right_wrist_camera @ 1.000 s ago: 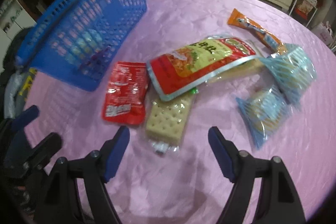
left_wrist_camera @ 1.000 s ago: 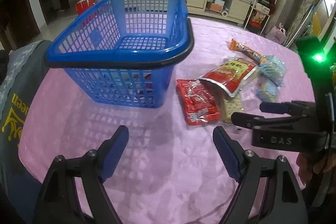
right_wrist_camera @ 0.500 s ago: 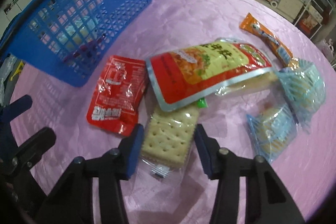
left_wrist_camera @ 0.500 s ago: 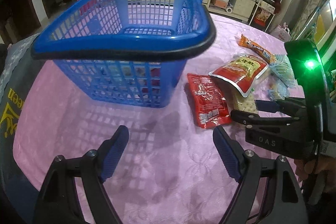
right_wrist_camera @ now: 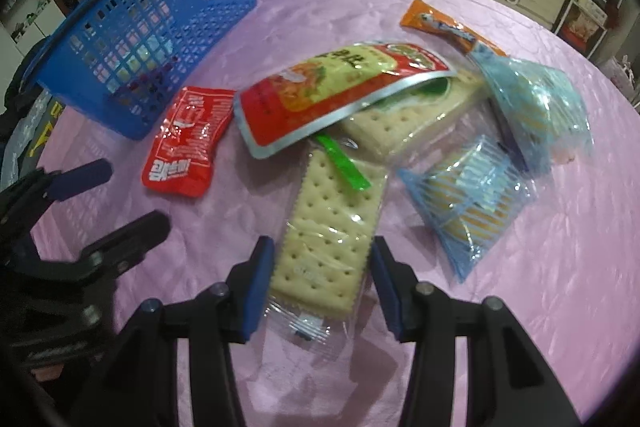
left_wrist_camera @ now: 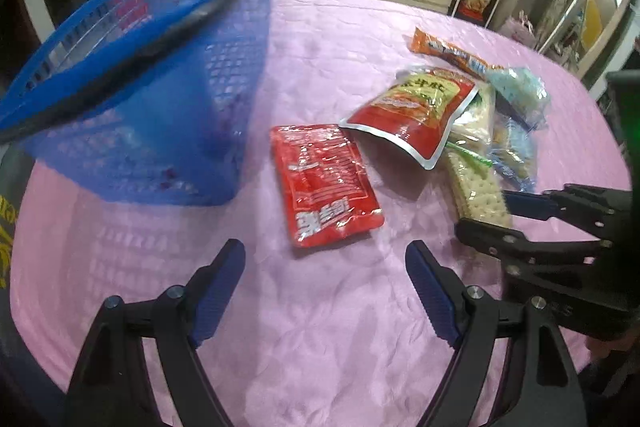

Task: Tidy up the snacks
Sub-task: 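Close left tool on the small red packet while right tool grips the cracker packet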

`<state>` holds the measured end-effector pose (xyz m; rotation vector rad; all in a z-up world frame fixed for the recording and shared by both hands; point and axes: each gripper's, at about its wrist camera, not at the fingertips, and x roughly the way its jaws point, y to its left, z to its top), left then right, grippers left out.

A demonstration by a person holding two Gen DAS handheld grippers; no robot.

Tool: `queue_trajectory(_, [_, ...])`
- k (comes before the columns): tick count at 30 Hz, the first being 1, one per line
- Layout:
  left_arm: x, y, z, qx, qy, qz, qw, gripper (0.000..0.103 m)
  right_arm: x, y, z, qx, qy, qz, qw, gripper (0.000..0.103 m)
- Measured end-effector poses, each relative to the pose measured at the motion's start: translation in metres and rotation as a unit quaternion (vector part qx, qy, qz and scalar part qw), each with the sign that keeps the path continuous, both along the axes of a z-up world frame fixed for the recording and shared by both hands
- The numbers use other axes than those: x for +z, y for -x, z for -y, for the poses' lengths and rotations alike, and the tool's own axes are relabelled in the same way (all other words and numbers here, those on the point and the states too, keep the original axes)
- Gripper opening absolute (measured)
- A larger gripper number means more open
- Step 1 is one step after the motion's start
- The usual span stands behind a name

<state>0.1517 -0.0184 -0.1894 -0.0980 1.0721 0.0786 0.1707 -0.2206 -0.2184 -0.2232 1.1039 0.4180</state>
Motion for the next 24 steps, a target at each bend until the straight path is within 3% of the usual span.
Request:
queue_trajectory(7, [-0.011, -0.025, -0.002, 0.014, 0.010, -0.007, 0.9998, 0.081, -0.001, -0.001, -0.001, 0.010, -0.005, 0.010, 1.000, 0.053])
queue_trajectory(11, [-0.018, -0.039, -0.003, 0.032, -0.012, -0.015, 0.9993, 0.081, -0.001, -0.005, -0.001, 0.011, -0.017, 0.007, 1.000, 0.053])
queue_trajectory(15, [-0.027, -0.052, 0.008, 0.012, -0.037, -0.023, 0.9990, 0.081, 0.000, -0.004, 0.000, 0.015, -0.022, 0.008, 1.000, 0.053])
queue_trajectory(20, [-0.030, -0.067, 0.008, 0.024, -0.020, -0.033, 0.9990, 0.080, 0.001, -0.005, 0.003, 0.013, -0.036, 0.008, 0.999, 0.053])
queue_trajectory(22, [-0.028, -0.068, 0.009, 0.025, -0.013, -0.034, 0.9990, 0.069, 0.002, -0.004, 0.005, 0.010, -0.042, 0.005, 0.999, 0.053])
queue_trajectory(23, [-0.026, -0.067, 0.010, 0.019, -0.013, -0.032, 0.9992, 0.052, 0.002, -0.004, 0.006, 0.008, -0.045, 0.004, 0.999, 0.053])
queue_trajectory(24, [-0.024, -0.067, 0.011, 0.015, -0.009, -0.033, 0.9993, 0.050, 0.003, -0.005, 0.006, 0.007, -0.047, 0.003, 0.999, 0.053])
